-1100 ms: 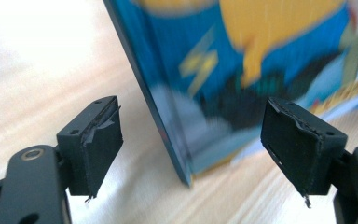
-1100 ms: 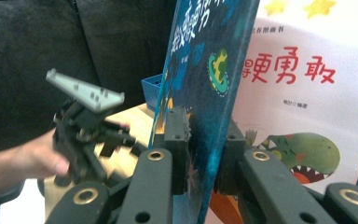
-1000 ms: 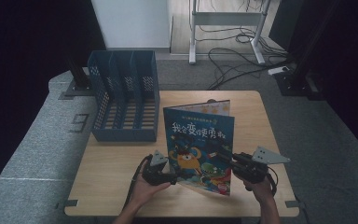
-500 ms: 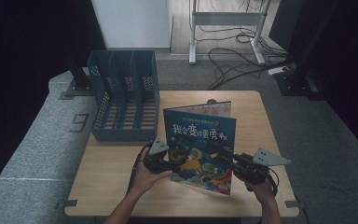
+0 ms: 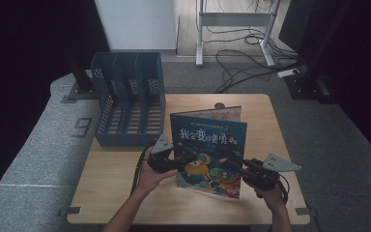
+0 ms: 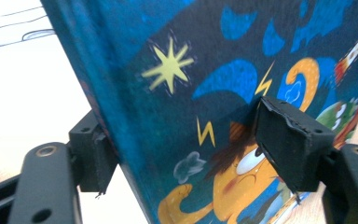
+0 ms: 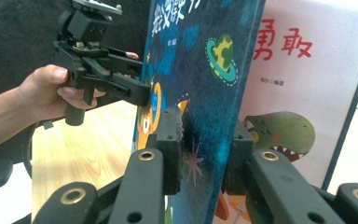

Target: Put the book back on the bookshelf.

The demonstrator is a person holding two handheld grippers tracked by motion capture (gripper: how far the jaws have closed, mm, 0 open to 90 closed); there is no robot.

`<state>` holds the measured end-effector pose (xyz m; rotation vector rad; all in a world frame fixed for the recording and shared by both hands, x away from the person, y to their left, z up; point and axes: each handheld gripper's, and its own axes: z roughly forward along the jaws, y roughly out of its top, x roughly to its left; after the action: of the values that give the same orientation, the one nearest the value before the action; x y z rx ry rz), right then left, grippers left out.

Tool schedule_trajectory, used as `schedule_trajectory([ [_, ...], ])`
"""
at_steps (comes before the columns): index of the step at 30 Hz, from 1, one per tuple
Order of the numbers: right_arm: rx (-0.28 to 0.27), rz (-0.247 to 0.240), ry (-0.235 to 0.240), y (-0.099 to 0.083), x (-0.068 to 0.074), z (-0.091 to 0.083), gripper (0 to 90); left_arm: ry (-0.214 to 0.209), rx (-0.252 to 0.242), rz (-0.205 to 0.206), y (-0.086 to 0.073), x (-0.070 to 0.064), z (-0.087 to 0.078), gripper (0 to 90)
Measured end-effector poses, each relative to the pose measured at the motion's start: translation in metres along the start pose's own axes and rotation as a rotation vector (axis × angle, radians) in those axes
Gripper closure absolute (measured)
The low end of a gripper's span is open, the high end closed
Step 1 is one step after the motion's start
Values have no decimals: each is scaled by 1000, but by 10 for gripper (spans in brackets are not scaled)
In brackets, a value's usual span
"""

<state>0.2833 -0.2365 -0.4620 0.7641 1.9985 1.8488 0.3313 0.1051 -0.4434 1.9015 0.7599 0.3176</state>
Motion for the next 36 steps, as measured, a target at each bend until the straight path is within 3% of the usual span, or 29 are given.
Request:
schedule_trajectory([
  [8, 26, -3, -33, -5, -5, -1, 671, 11, -68, 26, 2, -7, -10, 350],
  [17, 50, -18, -89, -9, -9, 2, 603, -31, -83, 34, 2, -11, -14, 370],
  [20, 61, -19, -111, -11, -10, 3, 589, -24, -87, 33, 2, -13, -14, 383],
  [30, 60, -15, -116, -13, -13, 3, 570, -45, -92, 24, 1, -16, -17, 451],
  [36, 61, -21, -104, -13, -13, 1, 555, -83, -99, 34, -2, -18, -19, 460],
])
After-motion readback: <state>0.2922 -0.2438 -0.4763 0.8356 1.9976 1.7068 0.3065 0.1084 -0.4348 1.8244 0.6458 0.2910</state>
